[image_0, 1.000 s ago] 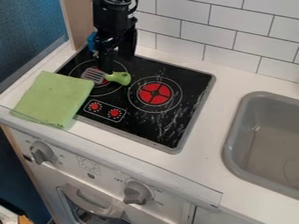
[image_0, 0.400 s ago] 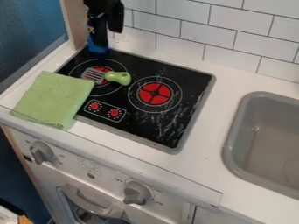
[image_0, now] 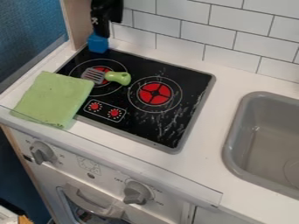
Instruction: Move the blue box to the bottom right side of the stove
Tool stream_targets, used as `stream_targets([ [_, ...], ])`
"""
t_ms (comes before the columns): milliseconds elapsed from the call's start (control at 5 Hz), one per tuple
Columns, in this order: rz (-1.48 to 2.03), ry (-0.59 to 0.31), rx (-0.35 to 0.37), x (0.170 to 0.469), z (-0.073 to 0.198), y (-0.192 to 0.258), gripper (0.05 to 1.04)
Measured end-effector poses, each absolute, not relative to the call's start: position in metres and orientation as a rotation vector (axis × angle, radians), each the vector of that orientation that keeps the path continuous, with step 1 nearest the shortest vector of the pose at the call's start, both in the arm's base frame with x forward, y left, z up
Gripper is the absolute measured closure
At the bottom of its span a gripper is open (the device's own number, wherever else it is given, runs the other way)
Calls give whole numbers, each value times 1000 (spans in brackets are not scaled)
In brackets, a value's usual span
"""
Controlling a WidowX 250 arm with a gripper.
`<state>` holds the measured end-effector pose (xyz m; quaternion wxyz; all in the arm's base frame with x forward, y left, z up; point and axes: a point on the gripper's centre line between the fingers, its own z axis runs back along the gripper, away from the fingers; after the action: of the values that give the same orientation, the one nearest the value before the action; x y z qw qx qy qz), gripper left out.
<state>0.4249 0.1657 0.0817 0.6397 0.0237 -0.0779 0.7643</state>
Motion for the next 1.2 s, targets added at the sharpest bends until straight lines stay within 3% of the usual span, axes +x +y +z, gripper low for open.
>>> stream_targets([
  [200, 1764, -157, 115, 425, 70, 176, 83],
  [600, 1820, -137, 129, 423, 55, 189, 83],
  [800, 1825, -132, 122, 421, 43, 187, 138],
  [1000, 1825, -131, 107, 419, 36, 184, 414],
  [1200, 1830, -132, 107, 418, 34, 185, 468],
])
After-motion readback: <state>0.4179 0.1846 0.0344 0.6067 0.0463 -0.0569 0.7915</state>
